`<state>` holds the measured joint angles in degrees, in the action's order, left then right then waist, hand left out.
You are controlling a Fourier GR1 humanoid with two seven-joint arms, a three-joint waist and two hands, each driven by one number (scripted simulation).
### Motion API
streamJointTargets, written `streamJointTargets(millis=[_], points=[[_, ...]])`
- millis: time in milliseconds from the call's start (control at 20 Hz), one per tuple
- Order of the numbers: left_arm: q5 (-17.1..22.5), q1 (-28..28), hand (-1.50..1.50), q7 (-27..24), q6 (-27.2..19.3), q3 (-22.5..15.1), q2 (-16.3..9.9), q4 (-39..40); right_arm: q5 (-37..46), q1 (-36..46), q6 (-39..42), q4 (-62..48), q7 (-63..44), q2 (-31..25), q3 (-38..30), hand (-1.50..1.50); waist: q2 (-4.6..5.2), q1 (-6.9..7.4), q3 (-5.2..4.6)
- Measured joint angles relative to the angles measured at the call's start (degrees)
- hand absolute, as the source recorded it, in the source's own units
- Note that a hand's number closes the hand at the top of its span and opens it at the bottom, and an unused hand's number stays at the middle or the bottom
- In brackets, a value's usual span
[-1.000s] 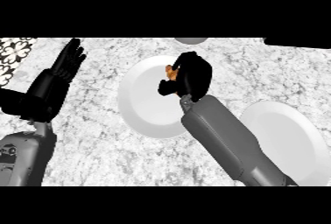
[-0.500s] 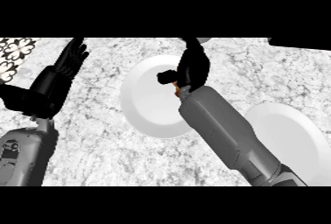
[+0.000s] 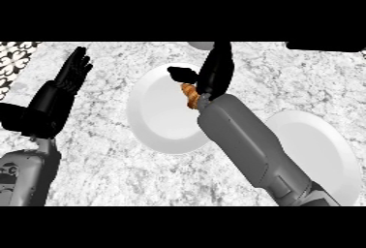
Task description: Pick the croissant from the plate and place it in the plate
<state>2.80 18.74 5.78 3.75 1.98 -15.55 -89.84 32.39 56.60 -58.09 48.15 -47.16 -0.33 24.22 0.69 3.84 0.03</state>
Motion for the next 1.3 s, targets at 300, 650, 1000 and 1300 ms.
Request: streamJointTargets(millis=[300,650,1000,1300], points=[[0.43,-2.01,0.00,0.68,-0.07,2.05,-0.99,-1.21,-0.05,-6.51,-5.14,6.42,1.18,-0.01,1.36,-1.50,-0.69,-2.63,-0.02],[0.01,-4.15,0.00,2.11,-0.87,2.95,-0.82,-3.63,4.65,-23.37,-4.62,26.87,0.87,-4.23,3.57,-1.50,-1.12,-4.67,-0.03],[0.31,-4.92,0.00,1.25,0.32,3.89,-0.88,-3.61,8.39,-40.41,-0.51,47.83,-0.90,-11.46,5.40,-1.50,-1.00,-4.75,-0.05],[-0.92,-3.70,0.00,2.60,-0.39,3.51,0.09,-4.16,8.36,-52.93,0.34,59.50,2.11,-16.42,6.14,-1.50,-0.86,-4.46,-0.03]])
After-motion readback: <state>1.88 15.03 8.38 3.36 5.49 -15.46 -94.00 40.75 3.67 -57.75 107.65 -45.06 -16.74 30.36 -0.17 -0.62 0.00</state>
